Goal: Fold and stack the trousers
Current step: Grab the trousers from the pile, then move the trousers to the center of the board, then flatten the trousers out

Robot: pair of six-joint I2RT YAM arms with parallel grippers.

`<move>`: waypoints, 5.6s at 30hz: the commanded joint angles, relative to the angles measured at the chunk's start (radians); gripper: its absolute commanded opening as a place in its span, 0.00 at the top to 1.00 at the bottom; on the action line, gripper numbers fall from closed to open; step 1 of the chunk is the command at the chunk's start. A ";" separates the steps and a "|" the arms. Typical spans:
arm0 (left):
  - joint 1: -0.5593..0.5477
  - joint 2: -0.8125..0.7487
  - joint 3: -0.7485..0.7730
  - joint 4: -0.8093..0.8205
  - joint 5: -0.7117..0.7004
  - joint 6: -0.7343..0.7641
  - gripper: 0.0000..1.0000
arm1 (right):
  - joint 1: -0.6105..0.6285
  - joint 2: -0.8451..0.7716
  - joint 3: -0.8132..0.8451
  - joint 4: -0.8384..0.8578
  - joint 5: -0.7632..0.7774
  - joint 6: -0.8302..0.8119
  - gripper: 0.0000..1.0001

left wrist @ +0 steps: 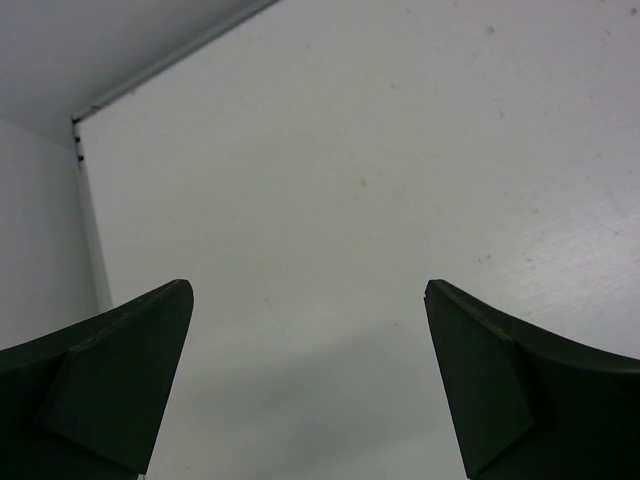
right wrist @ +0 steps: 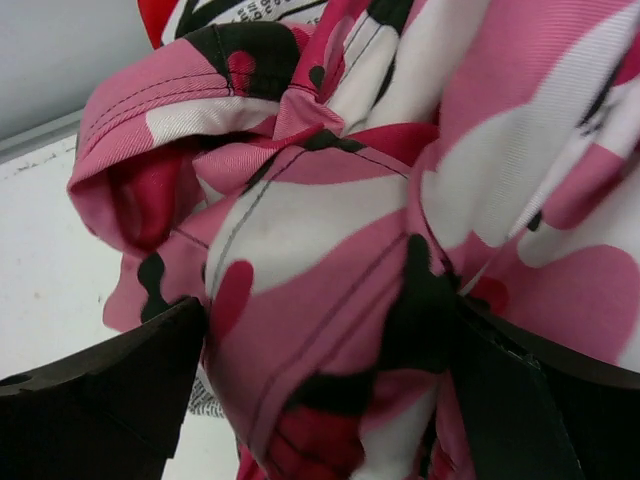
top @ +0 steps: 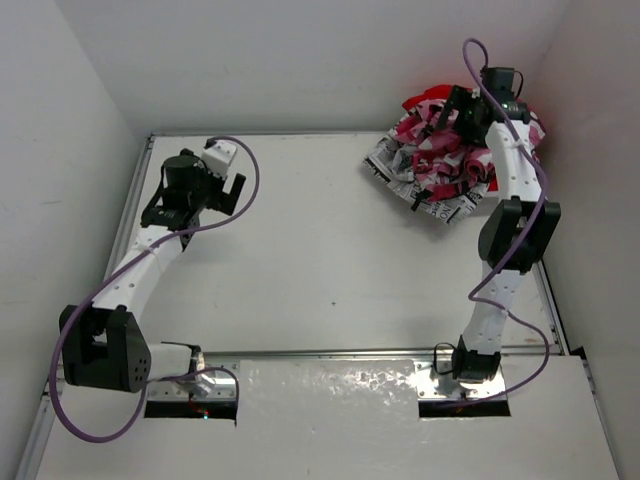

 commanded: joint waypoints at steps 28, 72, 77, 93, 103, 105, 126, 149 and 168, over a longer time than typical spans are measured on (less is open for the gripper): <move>0.137 0.047 0.152 0.067 -0.003 -0.402 0.00 | 0.372 -0.579 0.079 0.881 -0.214 -0.124 1.00; 0.225 0.231 0.409 -0.050 0.474 -0.197 0.18 | 0.855 -0.442 -0.527 0.062 -0.639 -0.487 1.00; 0.047 0.295 0.426 -0.139 0.477 -0.095 0.18 | 0.720 -0.608 -0.811 0.042 -0.657 -0.453 0.97; -0.554 0.760 0.611 -0.321 0.478 0.005 0.04 | 0.678 -1.034 -1.508 0.389 -0.395 -0.354 0.96; -0.665 0.898 0.596 -0.332 0.235 0.093 0.00 | 0.678 -1.011 -1.478 0.355 -0.364 -0.380 1.00; -0.665 0.909 0.591 -0.328 0.219 0.075 0.06 | 0.678 -1.007 -1.468 0.358 -0.358 -0.385 1.00; 0.023 0.134 0.119 -0.573 0.152 0.072 1.00 | 0.812 -0.485 -0.877 0.401 -0.473 -0.370 1.00; 0.677 0.143 1.029 -0.386 0.667 -0.452 1.00 | 0.836 -0.197 0.028 0.470 -0.541 -0.253 1.00; -0.010 0.163 0.576 -0.365 0.776 -0.344 0.89 | 0.567 -0.588 -1.107 0.693 -0.568 0.102 0.34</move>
